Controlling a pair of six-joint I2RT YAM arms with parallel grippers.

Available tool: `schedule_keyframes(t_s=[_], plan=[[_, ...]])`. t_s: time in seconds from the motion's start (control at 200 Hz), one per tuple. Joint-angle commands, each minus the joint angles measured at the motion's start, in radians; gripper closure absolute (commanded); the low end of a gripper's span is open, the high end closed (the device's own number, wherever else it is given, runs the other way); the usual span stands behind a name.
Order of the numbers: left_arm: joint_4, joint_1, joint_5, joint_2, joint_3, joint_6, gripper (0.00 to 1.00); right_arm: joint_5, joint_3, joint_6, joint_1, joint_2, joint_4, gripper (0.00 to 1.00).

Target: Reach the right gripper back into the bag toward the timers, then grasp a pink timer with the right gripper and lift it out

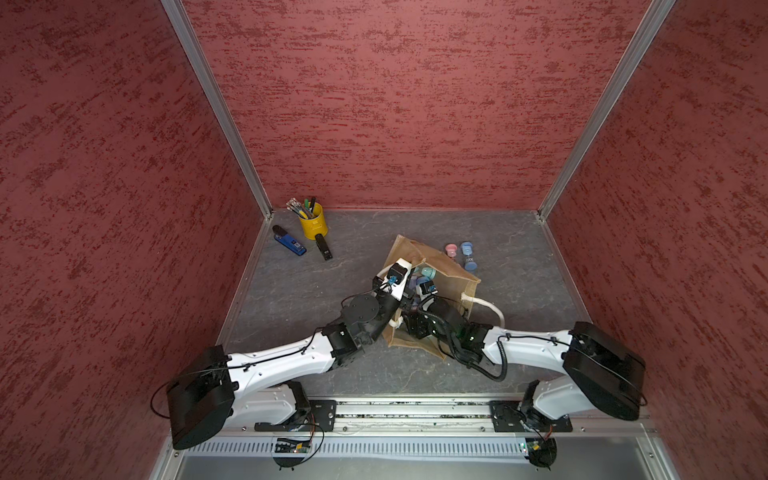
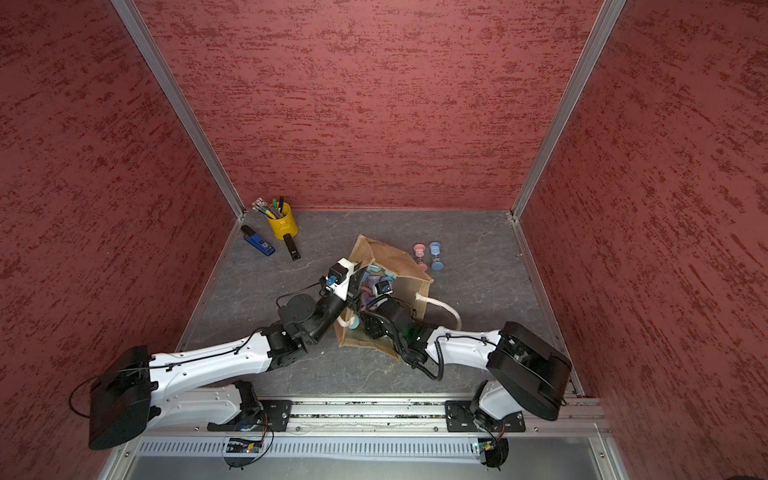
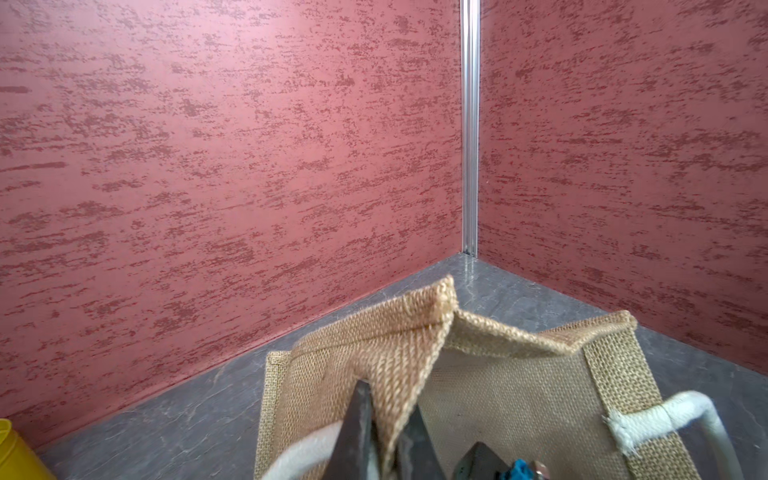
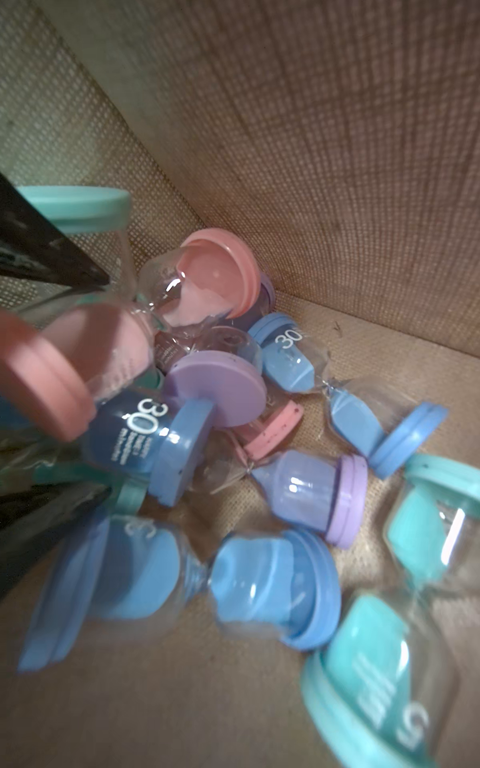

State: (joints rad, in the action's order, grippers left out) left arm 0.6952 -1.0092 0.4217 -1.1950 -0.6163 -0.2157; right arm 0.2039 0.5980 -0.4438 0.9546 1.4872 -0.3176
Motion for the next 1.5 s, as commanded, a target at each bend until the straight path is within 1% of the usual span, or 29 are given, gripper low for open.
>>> schedule_keyframes(t_s=[0.0,0.105,0.17,0.245,0.291,0.401,0.511,0.611,0.681,0.731,0.766,0.872,0.992,1.027,1.152,1.262,1.403,1.493], plan=[[0.105,0.000,-0.061,0.015,0.030,0.036,1.00,-0.058,0.029,0.041,0.006,0.036,-0.071,0.33],[0.118,-0.002,-0.079,0.020,0.043,0.035,1.00,-0.068,0.066,0.025,0.006,0.070,-0.071,0.41],[0.133,-0.003,-0.081,0.023,0.054,0.035,1.00,-0.026,0.093,-0.013,0.005,0.089,-0.050,0.46],[0.160,-0.003,-0.072,0.025,0.068,0.036,1.00,0.001,0.120,-0.052,0.001,0.107,-0.029,0.55],[0.161,-0.003,-0.068,0.025,0.070,0.036,1.00,-0.013,0.119,-0.067,0.000,0.106,-0.052,0.59],[0.164,-0.003,-0.063,0.019,0.076,0.038,1.00,-0.059,0.107,-0.069,-0.002,0.095,-0.116,0.63],[0.170,-0.003,-0.002,0.009,0.075,0.049,1.00,-0.082,0.097,-0.058,-0.002,0.081,-0.133,0.67],[0.152,-0.005,0.096,0.002,0.055,0.065,1.00,-0.110,0.077,-0.055,-0.002,0.046,-0.135,0.70],[0.088,-0.005,0.186,-0.003,0.014,0.074,1.00,-0.138,0.053,-0.055,-0.001,0.000,-0.135,0.73],[0.020,-0.005,0.245,-0.006,-0.023,0.078,1.00,-0.162,0.028,-0.060,-0.001,-0.028,-0.139,0.74],[-0.011,-0.005,0.288,-0.007,-0.044,0.083,1.00,-0.178,0.011,-0.060,0.000,-0.081,-0.139,0.74],[-0.071,-0.002,0.366,-0.014,-0.083,0.098,1.00,-0.205,-0.014,-0.055,-0.001,-0.170,-0.090,0.74],[-0.207,0.009,0.455,-0.029,-0.157,0.180,1.00,-0.223,-0.031,-0.054,-0.001,-0.282,-0.021,0.76],[-0.290,0.015,0.478,-0.036,-0.182,0.212,1.00,-0.231,-0.035,-0.053,0.000,-0.317,-0.001,0.77],[-0.407,0.028,0.523,-0.051,-0.245,0.284,1.00,-0.217,-0.029,-0.050,-0.001,-0.441,0.117,0.78],[-0.515,0.045,0.535,-0.058,-0.295,0.356,1.00,-0.191,-0.018,-0.052,-0.001,-0.548,0.222,0.79],[-0.588,0.056,0.549,-0.075,-0.335,0.395,1.00,-0.156,-0.002,-0.068,-0.003,-0.679,0.326,0.78],[-0.638,0.065,0.552,-0.084,-0.359,0.420,1.00,-0.129,0.033,-0.067,-0.011,-0.725,0.402,0.78]])
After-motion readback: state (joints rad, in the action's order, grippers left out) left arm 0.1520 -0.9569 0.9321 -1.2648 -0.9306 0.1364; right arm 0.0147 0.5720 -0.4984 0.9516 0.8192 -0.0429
